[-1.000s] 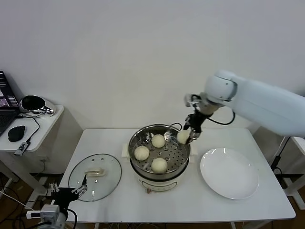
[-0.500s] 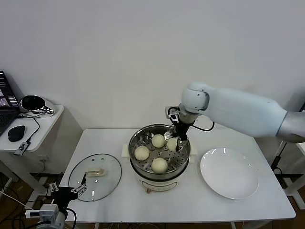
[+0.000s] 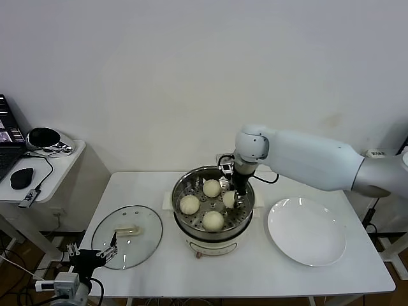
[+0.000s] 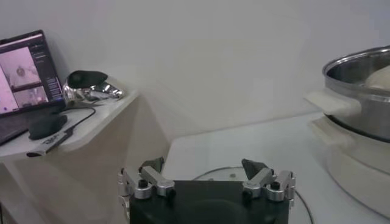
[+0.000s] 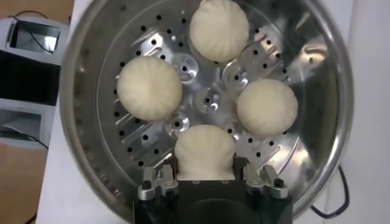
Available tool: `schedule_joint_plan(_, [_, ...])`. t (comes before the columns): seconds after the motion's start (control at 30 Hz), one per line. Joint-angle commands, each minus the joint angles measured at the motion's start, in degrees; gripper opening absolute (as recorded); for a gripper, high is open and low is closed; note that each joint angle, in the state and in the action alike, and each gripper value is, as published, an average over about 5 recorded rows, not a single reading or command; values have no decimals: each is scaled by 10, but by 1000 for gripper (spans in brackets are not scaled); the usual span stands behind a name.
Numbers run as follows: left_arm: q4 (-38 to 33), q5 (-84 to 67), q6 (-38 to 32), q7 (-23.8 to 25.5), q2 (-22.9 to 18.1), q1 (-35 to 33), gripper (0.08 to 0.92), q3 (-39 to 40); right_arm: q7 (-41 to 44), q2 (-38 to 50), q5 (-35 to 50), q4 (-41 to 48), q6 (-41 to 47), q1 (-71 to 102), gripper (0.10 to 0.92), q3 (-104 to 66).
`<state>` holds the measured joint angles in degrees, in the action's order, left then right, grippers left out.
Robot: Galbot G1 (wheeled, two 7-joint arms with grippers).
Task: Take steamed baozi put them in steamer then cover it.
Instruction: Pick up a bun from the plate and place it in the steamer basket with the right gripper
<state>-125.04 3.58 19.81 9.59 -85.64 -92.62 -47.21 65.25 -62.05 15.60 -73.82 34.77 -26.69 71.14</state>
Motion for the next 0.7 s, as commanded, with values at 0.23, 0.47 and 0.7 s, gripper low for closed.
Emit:
schedule_joint_plan(0.23, [-3,1,1,0,-1,-2,823,0,-6,15,-3,-1,1,20,681,-23])
schedule_joint_plan(0.47, [-17,4,2,2,-5,-7,823,1,12,88,-1,-57,-13,-3,817,-68])
schedule_joint_plan(0.7, [-21,-5,-10,-11,-12,-16,823,0,-87,213,90,-148,-66,58,823,-240])
